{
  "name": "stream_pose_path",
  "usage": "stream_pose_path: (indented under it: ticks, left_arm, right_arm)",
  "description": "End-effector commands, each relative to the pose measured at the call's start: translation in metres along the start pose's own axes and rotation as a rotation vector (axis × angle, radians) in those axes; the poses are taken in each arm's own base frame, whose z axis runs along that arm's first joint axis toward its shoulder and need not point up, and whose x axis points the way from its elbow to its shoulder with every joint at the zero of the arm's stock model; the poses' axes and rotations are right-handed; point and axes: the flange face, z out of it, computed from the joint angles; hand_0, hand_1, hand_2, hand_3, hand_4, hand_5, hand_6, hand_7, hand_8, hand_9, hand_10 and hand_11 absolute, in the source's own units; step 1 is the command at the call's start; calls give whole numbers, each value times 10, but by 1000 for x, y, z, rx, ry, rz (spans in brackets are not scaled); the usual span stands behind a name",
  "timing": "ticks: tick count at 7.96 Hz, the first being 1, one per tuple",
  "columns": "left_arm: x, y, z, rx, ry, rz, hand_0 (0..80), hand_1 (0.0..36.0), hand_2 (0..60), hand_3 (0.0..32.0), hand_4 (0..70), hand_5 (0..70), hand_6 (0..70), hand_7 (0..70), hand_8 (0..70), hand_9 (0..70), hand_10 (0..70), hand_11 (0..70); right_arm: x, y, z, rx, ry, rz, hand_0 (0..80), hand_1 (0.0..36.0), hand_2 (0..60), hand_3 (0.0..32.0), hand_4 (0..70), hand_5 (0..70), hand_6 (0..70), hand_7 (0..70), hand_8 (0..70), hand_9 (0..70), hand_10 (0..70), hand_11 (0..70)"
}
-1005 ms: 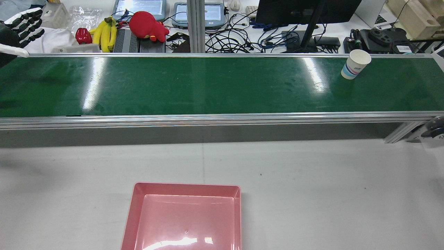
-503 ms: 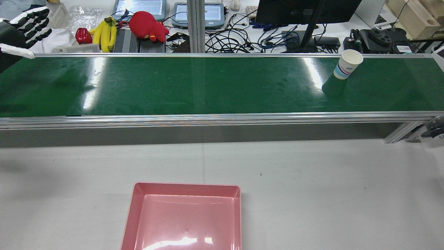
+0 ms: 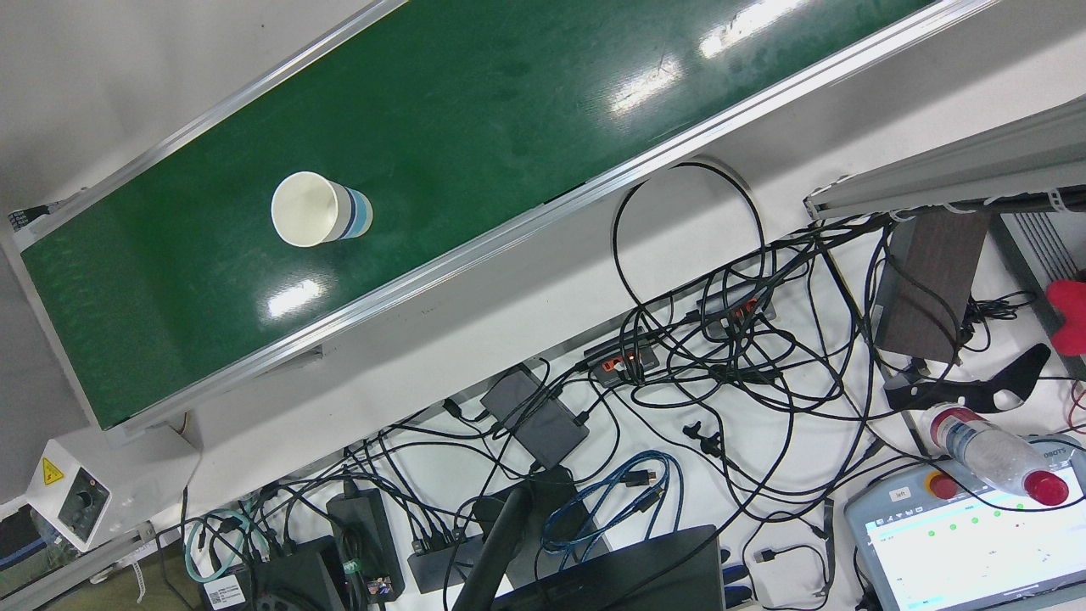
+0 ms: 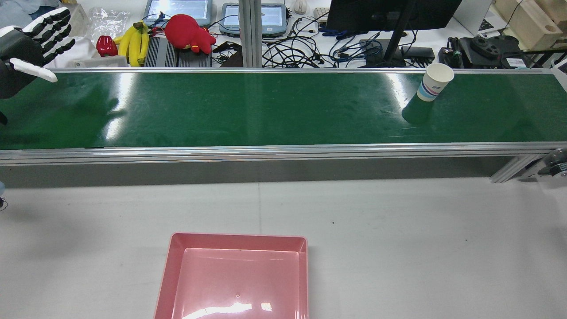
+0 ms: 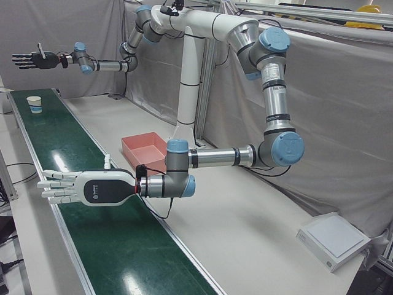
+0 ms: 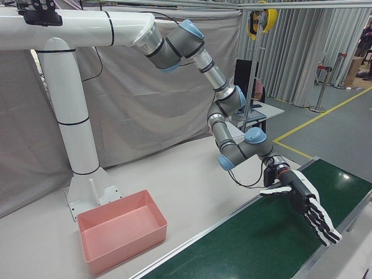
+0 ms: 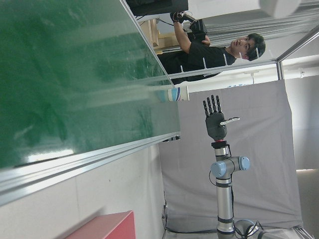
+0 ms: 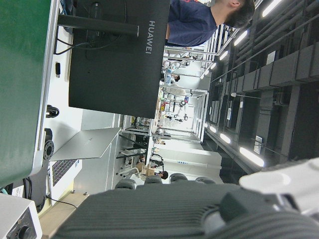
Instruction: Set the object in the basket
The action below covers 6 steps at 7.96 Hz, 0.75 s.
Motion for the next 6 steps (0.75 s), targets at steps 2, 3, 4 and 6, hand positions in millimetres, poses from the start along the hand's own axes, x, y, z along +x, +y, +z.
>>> stream_pose_path:
  ticks: [2, 3, 4, 6]
  left_arm:
    - [-4, -2, -5, 15, -3, 6, 571, 125, 0, 34, 0, 152, 0, 0, 0, 0, 14, 43]
    - [-4, -2, -5, 16, -2, 6, 569, 125, 0, 32, 0, 155, 0, 0, 0, 0, 13, 42]
    - [-3, -2, -4, 16, 3, 9, 570, 128, 0, 38, 0, 157, 0, 0, 0, 0, 14, 43]
    - [-17, 1, -2, 20, 15, 0, 571, 127, 0, 36, 0, 154, 0, 0, 0, 0, 14, 43]
  right_arm:
    - [0, 0, 0, 0, -1, 0, 0, 0, 0, 0, 0, 0, 0, 0, 0, 0, 0, 0]
    - [0, 0, 0, 0, 1, 0, 0, 0, 0, 0, 0, 0, 0, 0, 0, 0, 0, 0]
    - [0, 0, 0, 0, 1, 0, 0, 0, 0, 0, 0, 0, 0, 0, 0, 0, 0, 0]
    - [0, 0, 0, 0, 1, 0, 0, 0, 0, 0, 0, 0, 0, 0, 0, 0, 0, 0]
